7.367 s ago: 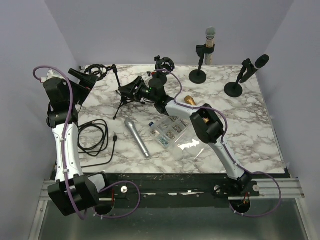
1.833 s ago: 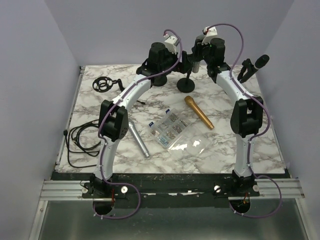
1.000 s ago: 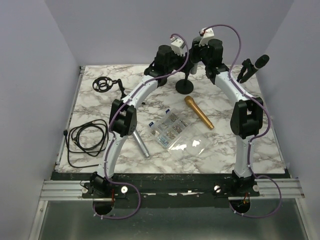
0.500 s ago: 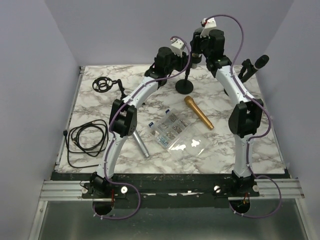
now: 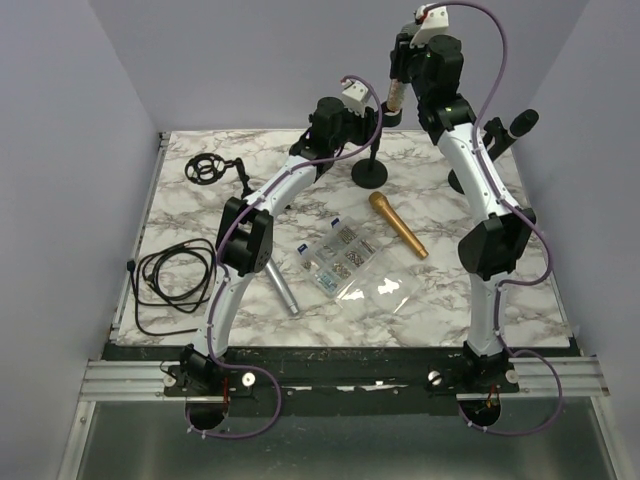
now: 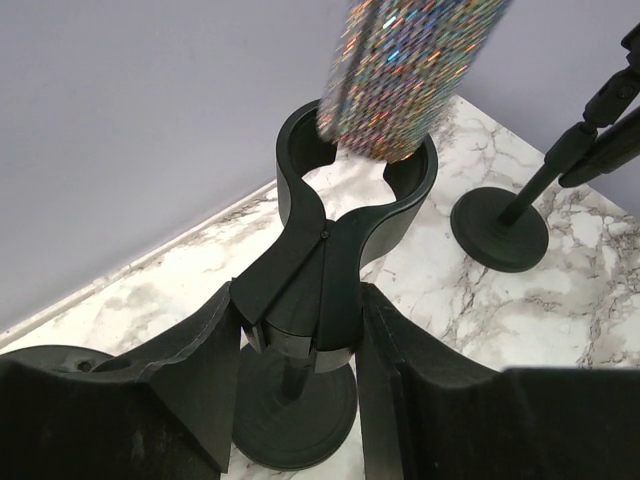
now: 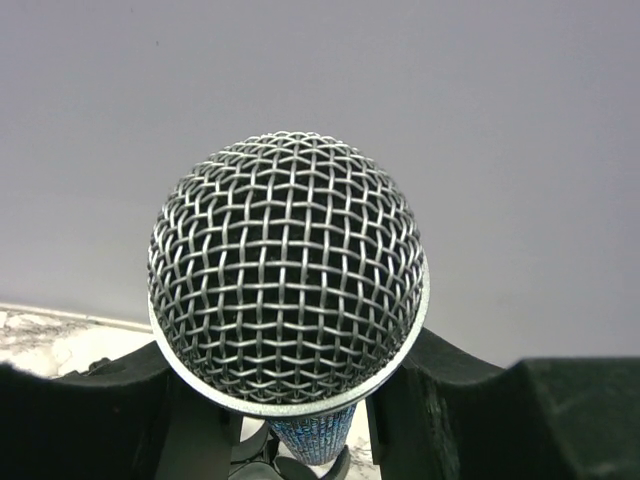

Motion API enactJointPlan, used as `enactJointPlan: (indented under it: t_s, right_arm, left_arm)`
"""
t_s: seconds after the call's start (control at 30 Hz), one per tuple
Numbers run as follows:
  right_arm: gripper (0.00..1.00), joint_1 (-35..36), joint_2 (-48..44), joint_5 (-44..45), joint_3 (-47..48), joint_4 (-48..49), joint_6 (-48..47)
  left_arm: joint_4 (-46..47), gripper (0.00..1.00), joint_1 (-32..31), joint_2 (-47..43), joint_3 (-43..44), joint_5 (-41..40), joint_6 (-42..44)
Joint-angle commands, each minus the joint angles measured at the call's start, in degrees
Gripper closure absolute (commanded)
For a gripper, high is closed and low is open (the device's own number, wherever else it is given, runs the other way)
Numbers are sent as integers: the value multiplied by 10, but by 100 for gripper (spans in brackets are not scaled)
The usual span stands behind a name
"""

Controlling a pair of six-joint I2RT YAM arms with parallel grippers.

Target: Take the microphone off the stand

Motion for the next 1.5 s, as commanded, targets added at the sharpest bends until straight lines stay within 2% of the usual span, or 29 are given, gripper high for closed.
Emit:
enactJointPlan:
  t_s: [0.0, 0.17, 0.33, 0.4, 0.47, 0.53, 0.67, 0.77, 0.8, 0.83, 0.87, 1.13, 1.47]
  right_arm:
    - [99, -3, -70, 27, 15, 13, -6]
    - [100, -3, -100, 22, 2, 6, 5]
    - [99, -3, -156, 58, -80, 5, -12]
    - [99, -3, -184, 83, -128, 9, -24]
    - [99, -3, -215, 101, -176, 14, -34]
    - [99, -3, -239, 112, -222, 17, -39]
    - [99, -3, -281, 124, -296, 8, -40]
    - [99, -3, -309, 127, -351, 4, -34]
    - [99, -3, -316, 126, -368, 3, -31]
    - [99, -3, -322, 126, -383, 2, -30]
    - [99, -3, -327, 128, -397, 2, -28]
    - [99, -3, -355, 140, -499, -40, -20]
    - [99, -3, -365, 138, -570, -85, -3]
  left_arm:
    - [-7, 100, -6, -21, -18, -11, 11]
    - [-4, 100, -6, -27, -28, -11, 13]
    - [-48, 99, -6, -23, -7, -45, -14]
    - [-50, 87, -6, -32, -18, -53, -24]
    - [-43, 80, -6, -44, -38, -55, -27]
    - [-43, 68, -6, -53, -49, -61, -28]
    - [-56, 47, -6, -60, -45, -68, -23]
    - [-70, 38, -6, -69, -46, -75, -21]
    - [-72, 32, -6, -73, -51, -77, -21]
    - [-75, 6, -6, -78, -53, -79, -21]
    - [-78, 2, -6, -84, -56, -79, -21]
    - [-101, 1, -6, -157, -95, -62, -30]
    - [-121, 1, -6, -310, -216, -36, -89]
